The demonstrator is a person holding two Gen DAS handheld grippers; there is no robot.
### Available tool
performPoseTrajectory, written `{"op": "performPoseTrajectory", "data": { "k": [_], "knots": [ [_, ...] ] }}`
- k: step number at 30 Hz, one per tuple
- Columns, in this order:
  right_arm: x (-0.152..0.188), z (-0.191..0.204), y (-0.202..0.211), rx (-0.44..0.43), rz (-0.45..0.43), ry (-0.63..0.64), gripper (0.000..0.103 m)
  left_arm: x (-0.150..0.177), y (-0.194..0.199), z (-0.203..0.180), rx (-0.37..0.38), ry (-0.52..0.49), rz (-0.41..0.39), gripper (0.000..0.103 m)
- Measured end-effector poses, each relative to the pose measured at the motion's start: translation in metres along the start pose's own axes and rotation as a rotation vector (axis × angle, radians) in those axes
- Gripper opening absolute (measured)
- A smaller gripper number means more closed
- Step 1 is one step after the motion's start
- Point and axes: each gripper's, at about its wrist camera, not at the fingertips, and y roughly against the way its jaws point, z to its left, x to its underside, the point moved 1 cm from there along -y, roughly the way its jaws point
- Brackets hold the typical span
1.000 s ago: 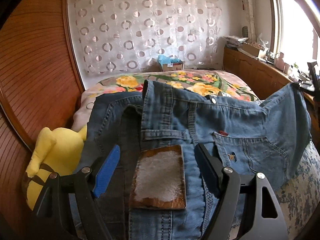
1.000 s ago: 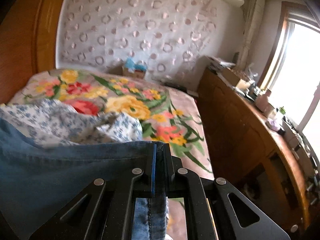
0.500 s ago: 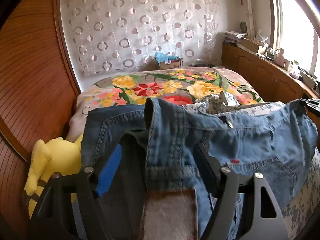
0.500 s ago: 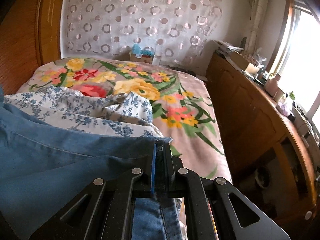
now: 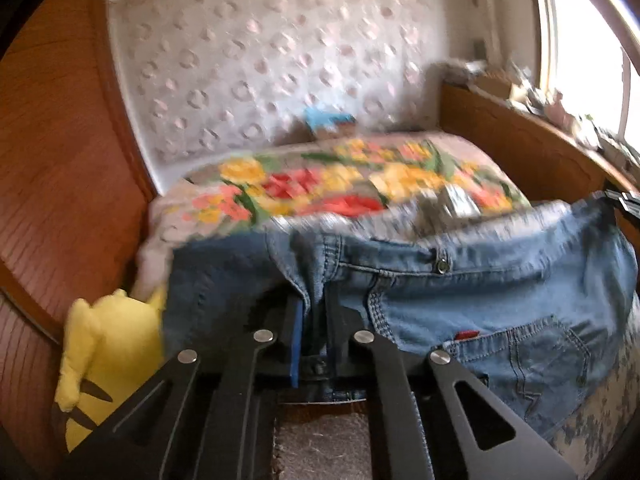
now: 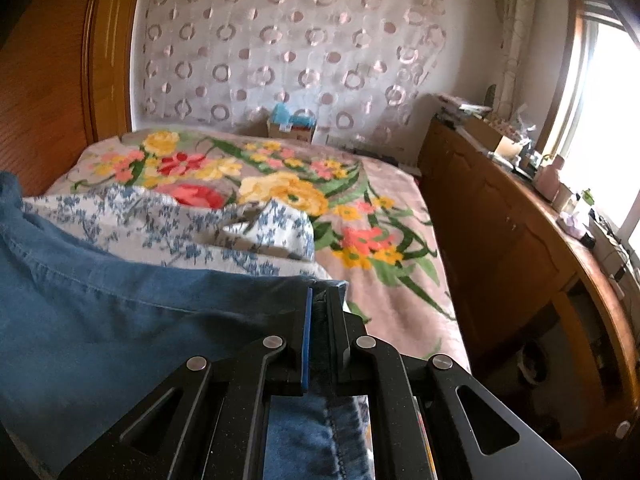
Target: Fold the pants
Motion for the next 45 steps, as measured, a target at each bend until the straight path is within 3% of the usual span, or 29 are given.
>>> {"op": "performPoseTrajectory", "data": {
  "k": [4,10,13,15,17,19,20,21,23,28,34,39,45],
  "knots": [
    [0.0,0.002,0.014,-0.009,-0.05,-0.018,0.006,-0.009,0.004,0.021,-0.024,0.041,-0.006,0.01],
    [0.005,0.008,0.01,-0.044,-0.013,-0.012,0.006,0.001,0.006,0.019,0.02,0.047,0.015,0.013],
    [0.006,0.001,0.013,-0.052,0.001,-0.036,0.011,0.006,0.017,0.015,0.034,0.061,0.003,0.025],
    [0.009,-0.002,0.022,-0.05,-0.005,-0.045,0.012,0.007,0.025,0.014,0.039,0.066,-0.013,0.041],
    [0.01,-0.006,0.034,-0.047,-0.013,-0.063,0.023,0.011,0.035,0.013,0.054,0.074,-0.03,0.048],
    [0.016,-0.009,0.047,-0.051,-0.007,-0.081,0.034,0.016,0.042,0.012,0.063,0.078,-0.029,0.048],
    [0.022,-0.012,0.052,-0.058,0.006,-0.087,0.035,0.019,0.045,0.011,0.064,0.077,-0.025,0.053],
    [0.026,-0.012,0.057,-0.063,0.015,-0.089,0.035,0.022,0.049,0.01,0.073,0.079,-0.026,0.067],
    [0.034,-0.014,0.07,-0.073,0.032,-0.091,0.035,0.029,0.055,0.009,0.093,0.09,-0.038,0.075],
    [0.057,-0.019,0.097,-0.115,0.079,-0.117,0.037,0.044,0.069,-0.002,0.095,0.091,-0.041,0.077],
    [0.083,-0.022,0.102,-0.139,0.132,-0.178,0.053,0.062,0.077,-0.012,0.099,0.081,-0.037,0.077],
    [0.092,-0.03,0.091,-0.113,0.162,-0.23,0.054,0.078,0.08,-0.021,0.096,0.054,-0.019,0.077],
    [0.087,-0.027,0.076,-0.139,0.191,-0.3,0.054,0.095,0.081,-0.02,0.087,0.071,0.004,0.077]
  ]
}}
